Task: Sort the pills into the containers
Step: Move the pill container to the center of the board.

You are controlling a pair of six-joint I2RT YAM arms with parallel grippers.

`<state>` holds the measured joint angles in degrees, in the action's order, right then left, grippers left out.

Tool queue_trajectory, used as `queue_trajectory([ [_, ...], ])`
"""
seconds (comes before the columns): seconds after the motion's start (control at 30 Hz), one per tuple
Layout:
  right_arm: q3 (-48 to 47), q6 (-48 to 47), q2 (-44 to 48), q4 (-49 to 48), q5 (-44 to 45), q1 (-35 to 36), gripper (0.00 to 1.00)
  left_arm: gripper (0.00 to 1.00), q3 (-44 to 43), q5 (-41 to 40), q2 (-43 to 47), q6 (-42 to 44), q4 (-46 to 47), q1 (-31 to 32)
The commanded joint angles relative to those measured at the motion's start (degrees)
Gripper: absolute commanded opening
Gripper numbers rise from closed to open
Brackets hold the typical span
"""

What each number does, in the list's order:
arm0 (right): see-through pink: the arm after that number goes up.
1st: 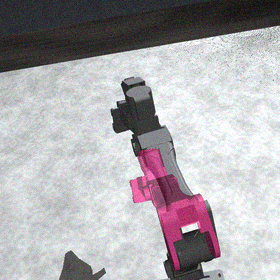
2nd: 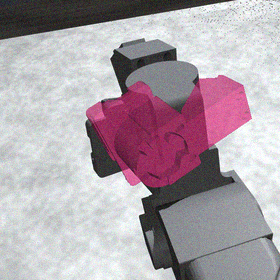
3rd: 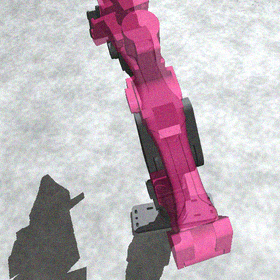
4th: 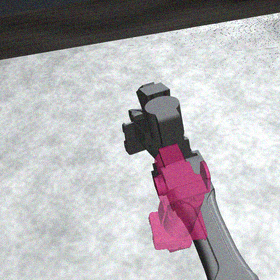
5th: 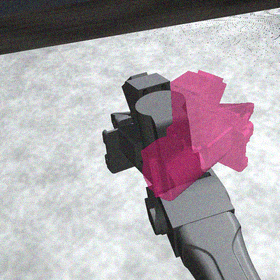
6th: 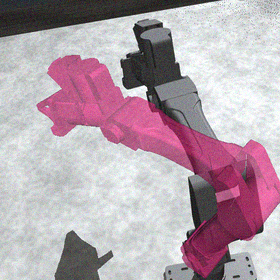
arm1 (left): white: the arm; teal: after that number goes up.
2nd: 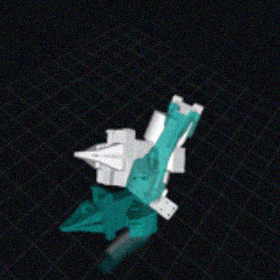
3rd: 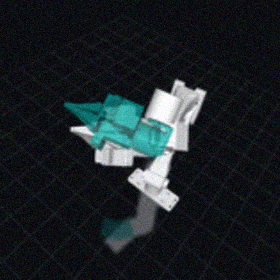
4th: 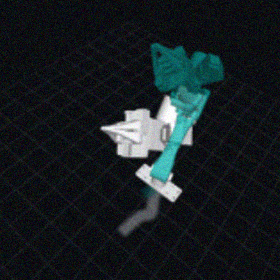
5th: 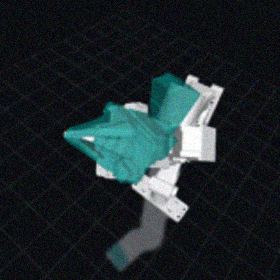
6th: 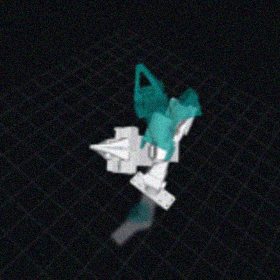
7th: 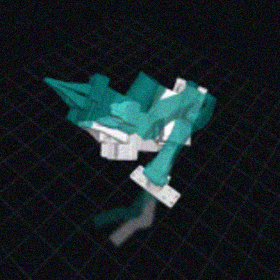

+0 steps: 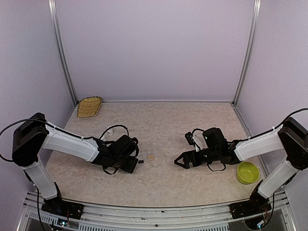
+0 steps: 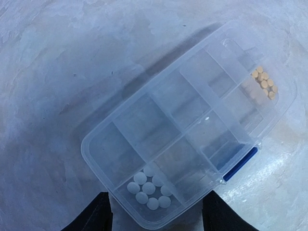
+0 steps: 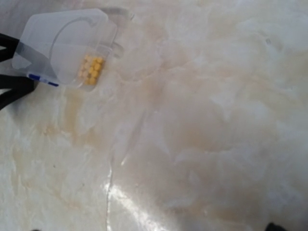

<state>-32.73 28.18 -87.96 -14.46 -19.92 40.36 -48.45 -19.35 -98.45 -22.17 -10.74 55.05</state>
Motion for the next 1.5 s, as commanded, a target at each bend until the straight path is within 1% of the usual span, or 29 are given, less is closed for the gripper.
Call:
queue_trajectory([
  [0.0, 0.52, 0.42, 0.09, -0.86, -0.09, -0.46, 1.0, 0.62, -0.16, 2.43, 0.06, 2.95, 3.4, -0.59],
  [0.23, 0.55, 0.34, -0.18, -0.93, -0.06, -0.46, 1.0, 0.62, -2.47, 2.17, -2.98, 3.9, 4.47, -1.4],
  [0.4, 0.73, 0.3, 0.14, -0.86, 0.05, -0.48, 1.0, 0.58, -4.99, 1.33, -6.05, 3.74, 4.21, -1.87],
  [0.67, 1.07, 0.36, 0.43, -0.83, 0.18, -0.46, 1.0, 0.58, -9.52, 1.15, -10.44, 3.26, 4.06, -1.87],
  [1.07, 1.84, 0.45, 1.52, -0.63, 0.59, -0.48, 1.0, 0.58, -16.39, 0.48, -16.04, 6.05, 4.87, -2.38],
  [1.27, 1.67, 0.21, 1.75, -0.06, 0.88, -0.51, 1.0, 0.59, -18.83, 0.97, -19.09, 7.16, 5.12, -2.75],
  [1.47, 1.33, 0.04, 1.58, 0.48, 0.96, -0.54, 1.0, 0.58, -20.65, 2.69, -20.19, 7.81, 5.88, -2.75],
])
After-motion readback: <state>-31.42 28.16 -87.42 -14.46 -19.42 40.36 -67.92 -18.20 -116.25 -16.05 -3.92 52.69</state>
